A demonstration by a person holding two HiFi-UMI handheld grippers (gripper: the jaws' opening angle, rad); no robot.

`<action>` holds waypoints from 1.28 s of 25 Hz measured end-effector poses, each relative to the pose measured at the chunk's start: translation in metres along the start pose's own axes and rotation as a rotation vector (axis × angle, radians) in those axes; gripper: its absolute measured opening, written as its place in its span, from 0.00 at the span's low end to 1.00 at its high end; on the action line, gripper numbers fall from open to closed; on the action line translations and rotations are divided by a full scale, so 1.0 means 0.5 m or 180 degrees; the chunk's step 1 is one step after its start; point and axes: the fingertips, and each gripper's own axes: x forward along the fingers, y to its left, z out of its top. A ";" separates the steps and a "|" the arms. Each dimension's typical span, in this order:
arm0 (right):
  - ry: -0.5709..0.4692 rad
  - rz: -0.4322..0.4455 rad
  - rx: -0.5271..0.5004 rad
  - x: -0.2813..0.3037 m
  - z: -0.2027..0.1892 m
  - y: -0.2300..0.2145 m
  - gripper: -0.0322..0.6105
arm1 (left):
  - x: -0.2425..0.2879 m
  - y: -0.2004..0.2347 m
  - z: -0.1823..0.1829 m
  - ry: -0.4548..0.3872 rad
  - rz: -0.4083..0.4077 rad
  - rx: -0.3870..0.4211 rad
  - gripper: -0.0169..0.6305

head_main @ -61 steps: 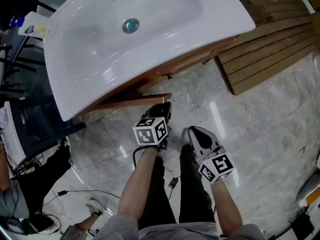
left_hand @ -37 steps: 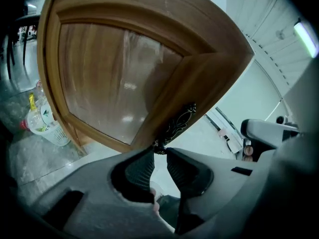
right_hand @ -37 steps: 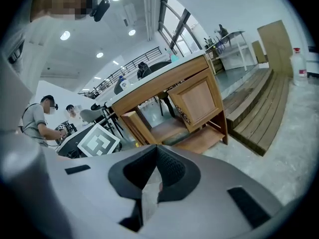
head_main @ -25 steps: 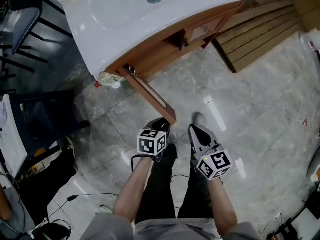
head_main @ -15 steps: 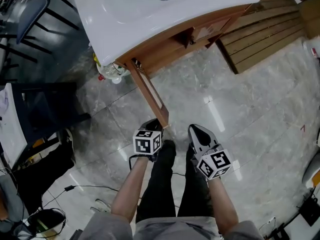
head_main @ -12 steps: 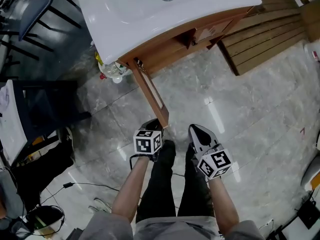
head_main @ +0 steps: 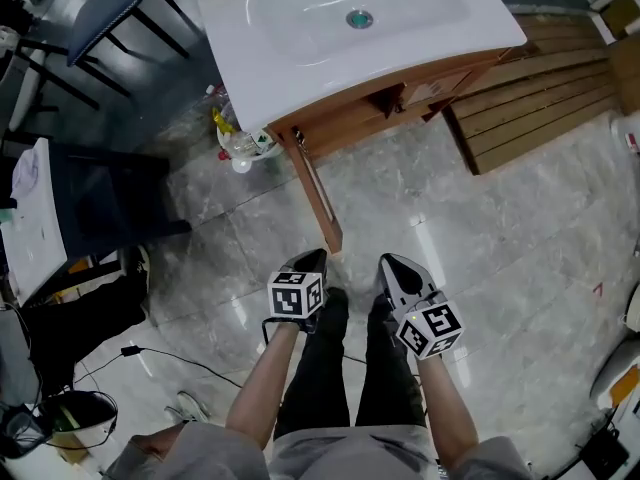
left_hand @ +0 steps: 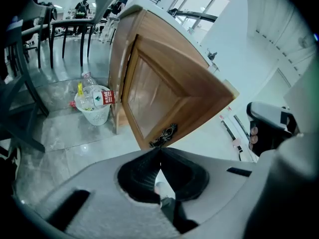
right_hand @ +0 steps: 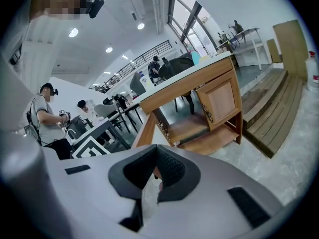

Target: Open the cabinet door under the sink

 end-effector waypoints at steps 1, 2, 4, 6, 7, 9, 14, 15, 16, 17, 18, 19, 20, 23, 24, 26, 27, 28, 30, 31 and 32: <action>-0.0002 0.0021 -0.0017 -0.005 0.011 0.008 0.06 | -0.019 -0.006 0.005 -0.0028 -0.0005 -0.0022 0.04; -0.0006 0.0042 -0.0038 -0.011 0.024 0.017 0.06 | -0.039 -0.014 0.012 -0.0059 -0.0011 -0.0029 0.04; -0.0019 0.0082 -0.0067 -0.026 0.054 0.036 0.07 | -0.083 -0.038 0.034 -0.0142 -0.0023 -0.0020 0.04; -0.0041 0.0126 -0.0092 -0.043 0.089 0.056 0.06 | -0.128 -0.069 0.066 -0.0264 -0.0051 -0.0005 0.04; -0.0054 0.0150 -0.0115 -0.051 0.107 0.066 0.07 | -0.151 -0.085 0.083 -0.0337 -0.0071 0.0003 0.04; -0.0096 0.0193 -0.0177 -0.068 0.147 0.087 0.06 | -0.197 -0.116 0.120 -0.0493 -0.0115 0.0041 0.04; -0.0232 0.0289 -0.0312 -0.106 0.250 0.129 0.06 | -0.293 -0.203 0.221 -0.0843 -0.0211 0.0236 0.04; -0.0249 0.0312 -0.0331 -0.113 0.267 0.138 0.06 | -0.310 -0.221 0.240 -0.0908 -0.0223 0.0274 0.04; -0.0267 0.0333 -0.0349 -0.120 0.283 0.147 0.06 | -0.328 -0.237 0.259 -0.0975 -0.0235 0.0308 0.04; -0.0286 0.0352 -0.0370 -0.126 0.300 0.157 0.06 | -0.345 -0.252 0.278 -0.1043 -0.0246 0.0337 0.04; -0.0309 0.0372 -0.0394 -0.132 0.317 0.166 0.06 | -0.363 -0.267 0.297 -0.1112 -0.0258 0.0363 0.04; -0.0334 0.0393 -0.0422 -0.137 0.333 0.176 0.06 | -0.380 -0.281 0.316 -0.1185 -0.0269 0.0388 0.04; -0.0362 0.0416 -0.0453 -0.142 0.350 0.185 0.06 | -0.397 -0.294 0.335 -0.1259 -0.0278 0.0417 0.04; -0.0455 0.0476 -0.0553 -0.158 0.400 0.213 0.06 | -0.452 -0.335 0.390 -0.1490 -0.0302 0.0538 0.04; -0.0492 0.0491 -0.0593 -0.164 0.418 0.223 0.06 | -0.472 -0.350 0.408 -0.1570 -0.0311 0.0587 0.04; -0.0582 0.0525 -0.0689 -0.178 0.460 0.243 0.06 | -0.512 -0.381 0.447 -0.1730 -0.0327 0.0682 0.04; -0.0636 0.0546 -0.0741 -0.184 0.483 0.254 0.06 | -0.531 -0.396 0.465 -0.1805 -0.0331 0.0733 0.04; -0.0693 0.0565 -0.0793 -0.191 0.505 0.264 0.06 | -0.550 -0.410 0.482 -0.1878 -0.0330 0.0789 0.04; -0.0801 0.0588 -0.0899 -0.203 0.550 0.284 0.06 | -0.586 -0.436 0.515 -0.2022 -0.0313 0.0909 0.04; -0.0853 0.0595 -0.0947 -0.209 0.571 0.293 0.06 | -0.604 -0.448 0.530 -0.2091 -0.0307 0.0961 0.04; -0.0902 0.0602 -0.0991 -0.216 0.590 0.301 0.06 | -0.620 -0.459 0.543 -0.2155 -0.0311 0.1000 0.04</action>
